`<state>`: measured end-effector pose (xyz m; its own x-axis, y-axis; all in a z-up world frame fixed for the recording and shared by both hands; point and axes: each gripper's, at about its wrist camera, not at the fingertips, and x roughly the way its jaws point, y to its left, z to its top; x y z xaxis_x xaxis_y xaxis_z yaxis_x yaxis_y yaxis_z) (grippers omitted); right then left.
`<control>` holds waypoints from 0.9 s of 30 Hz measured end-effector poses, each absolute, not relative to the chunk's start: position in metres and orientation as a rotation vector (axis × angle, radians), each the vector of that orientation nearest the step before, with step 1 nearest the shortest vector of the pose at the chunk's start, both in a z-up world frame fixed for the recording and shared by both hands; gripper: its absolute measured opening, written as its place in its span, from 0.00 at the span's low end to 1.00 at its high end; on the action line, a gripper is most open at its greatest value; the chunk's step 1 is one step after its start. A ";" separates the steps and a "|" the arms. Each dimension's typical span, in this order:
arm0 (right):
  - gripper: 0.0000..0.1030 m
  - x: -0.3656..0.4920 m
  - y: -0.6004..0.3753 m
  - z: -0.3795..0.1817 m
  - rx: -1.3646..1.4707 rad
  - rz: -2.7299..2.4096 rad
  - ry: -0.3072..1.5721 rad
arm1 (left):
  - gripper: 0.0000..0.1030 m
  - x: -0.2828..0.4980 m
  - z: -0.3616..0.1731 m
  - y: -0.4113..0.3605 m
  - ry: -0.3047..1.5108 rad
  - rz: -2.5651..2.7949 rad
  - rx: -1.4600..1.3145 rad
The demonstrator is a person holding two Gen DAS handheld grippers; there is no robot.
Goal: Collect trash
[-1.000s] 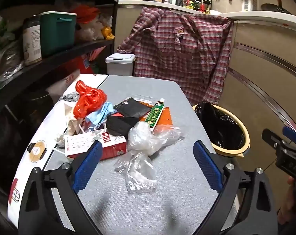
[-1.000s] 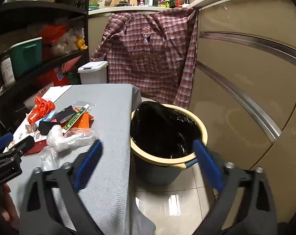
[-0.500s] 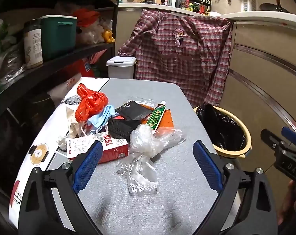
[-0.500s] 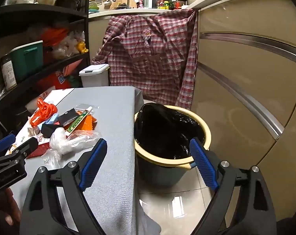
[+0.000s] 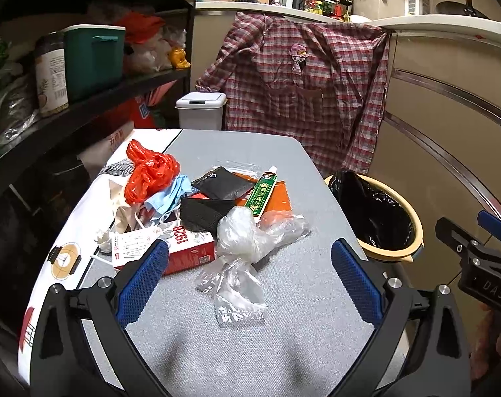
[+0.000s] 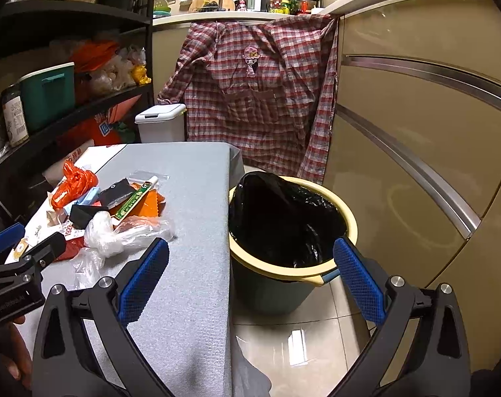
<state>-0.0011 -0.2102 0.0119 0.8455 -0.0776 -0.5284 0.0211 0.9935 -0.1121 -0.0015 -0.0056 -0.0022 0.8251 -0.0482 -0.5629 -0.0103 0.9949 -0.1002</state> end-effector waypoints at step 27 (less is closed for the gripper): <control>0.95 -0.003 -0.214 0.009 -0.105 -0.070 0.550 | 0.92 -0.004 -0.001 -0.010 0.590 -0.037 -0.100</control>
